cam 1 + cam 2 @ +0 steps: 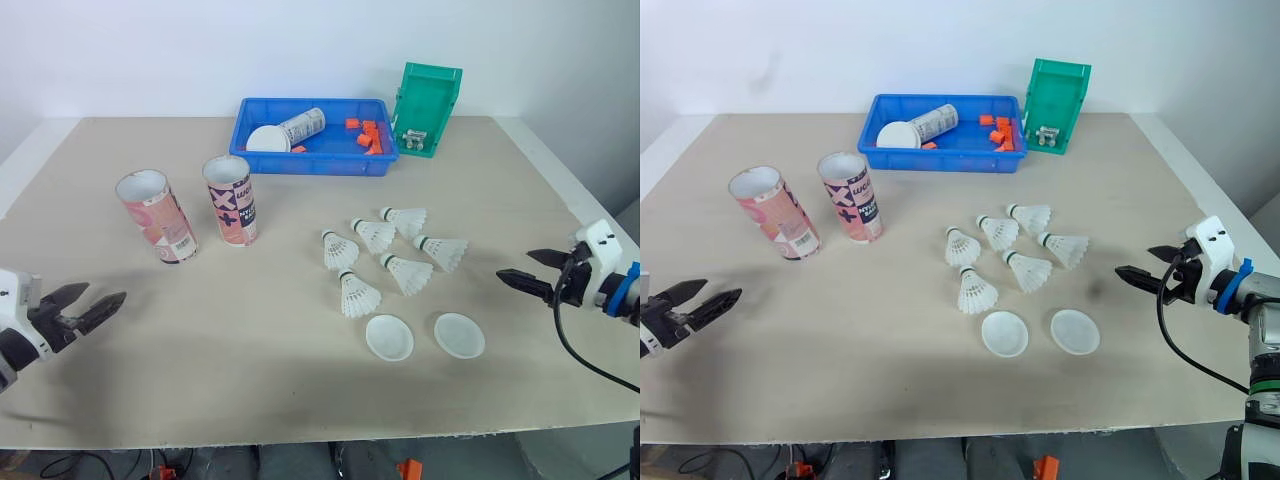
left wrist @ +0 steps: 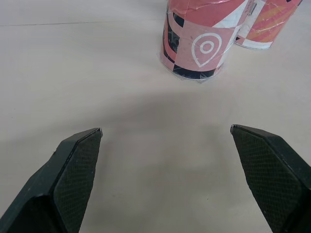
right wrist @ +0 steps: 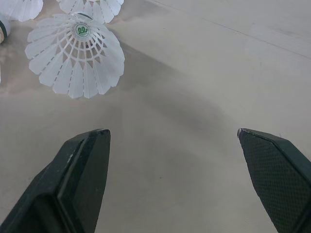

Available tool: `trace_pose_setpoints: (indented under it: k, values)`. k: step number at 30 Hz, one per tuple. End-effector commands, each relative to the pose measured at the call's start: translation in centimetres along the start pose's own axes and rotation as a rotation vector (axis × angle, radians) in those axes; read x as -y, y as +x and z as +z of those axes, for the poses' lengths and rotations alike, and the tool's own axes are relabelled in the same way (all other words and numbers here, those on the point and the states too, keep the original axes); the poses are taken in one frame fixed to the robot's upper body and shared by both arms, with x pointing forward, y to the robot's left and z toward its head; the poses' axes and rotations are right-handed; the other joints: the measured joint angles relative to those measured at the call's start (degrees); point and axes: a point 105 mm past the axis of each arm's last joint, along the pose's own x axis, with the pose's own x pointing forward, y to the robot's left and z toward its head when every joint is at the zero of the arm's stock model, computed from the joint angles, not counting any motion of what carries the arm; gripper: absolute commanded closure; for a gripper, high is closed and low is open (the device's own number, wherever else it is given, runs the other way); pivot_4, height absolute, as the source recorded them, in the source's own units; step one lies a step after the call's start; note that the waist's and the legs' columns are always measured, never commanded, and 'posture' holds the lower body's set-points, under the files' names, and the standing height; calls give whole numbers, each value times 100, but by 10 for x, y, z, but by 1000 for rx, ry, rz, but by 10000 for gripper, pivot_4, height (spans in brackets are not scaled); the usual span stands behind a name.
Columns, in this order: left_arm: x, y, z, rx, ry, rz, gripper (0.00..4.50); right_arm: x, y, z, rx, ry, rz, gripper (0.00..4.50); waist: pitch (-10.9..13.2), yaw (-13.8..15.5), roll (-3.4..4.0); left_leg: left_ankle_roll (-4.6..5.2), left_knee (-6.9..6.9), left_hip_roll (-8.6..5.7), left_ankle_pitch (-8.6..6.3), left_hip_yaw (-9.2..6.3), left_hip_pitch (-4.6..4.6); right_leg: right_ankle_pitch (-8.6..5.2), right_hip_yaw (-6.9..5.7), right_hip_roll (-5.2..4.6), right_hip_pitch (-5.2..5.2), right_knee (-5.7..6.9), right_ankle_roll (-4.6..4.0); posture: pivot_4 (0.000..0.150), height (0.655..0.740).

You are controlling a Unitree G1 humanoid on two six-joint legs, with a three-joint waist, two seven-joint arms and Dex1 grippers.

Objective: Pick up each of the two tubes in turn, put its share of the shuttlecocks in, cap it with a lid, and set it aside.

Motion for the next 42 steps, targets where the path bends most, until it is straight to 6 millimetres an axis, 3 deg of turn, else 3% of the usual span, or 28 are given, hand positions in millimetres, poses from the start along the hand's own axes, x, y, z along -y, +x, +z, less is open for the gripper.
trace_pose_setpoints:
  k: [1,28,34,38,40,42]
  values:
    - [3,2,15,58,40,-8,711,3,-3,14,38,-34,-7,169,0,0,0,0,0,0,0,0,0,0,0,0,0,0,0,1500,7037]
    - [3,2,12,57,26,-11,711,-2,0,15,31,-37,15,169,0,-3,0,0,0,0,0,0,1,1,0,0,3,0,1,1500,7037]
    - [4,-2,-1,11,76,-104,711,-5,-5,42,151,-15,27,169,0,-3,1,0,0,0,0,0,2,1,-1,0,2,1,1,1500,7037]
    - [7,0,0,38,143,-136,711,-22,-6,71,229,-61,95,169,0,0,0,0,0,0,0,0,1,1,0,0,2,1,0,1500,7037]
    - [5,5,10,91,167,-137,711,-54,-2,98,289,-121,215,169,0,1,1,0,0,0,0,-2,1,1,-1,0,2,1,0,1500,7037]
    - [3,12,18,126,209,-131,711,-89,6,111,297,-196,329,169,0,3,1,0,0,3,1,-6,1,2,-5,3,1,6,-1,1500,7037]
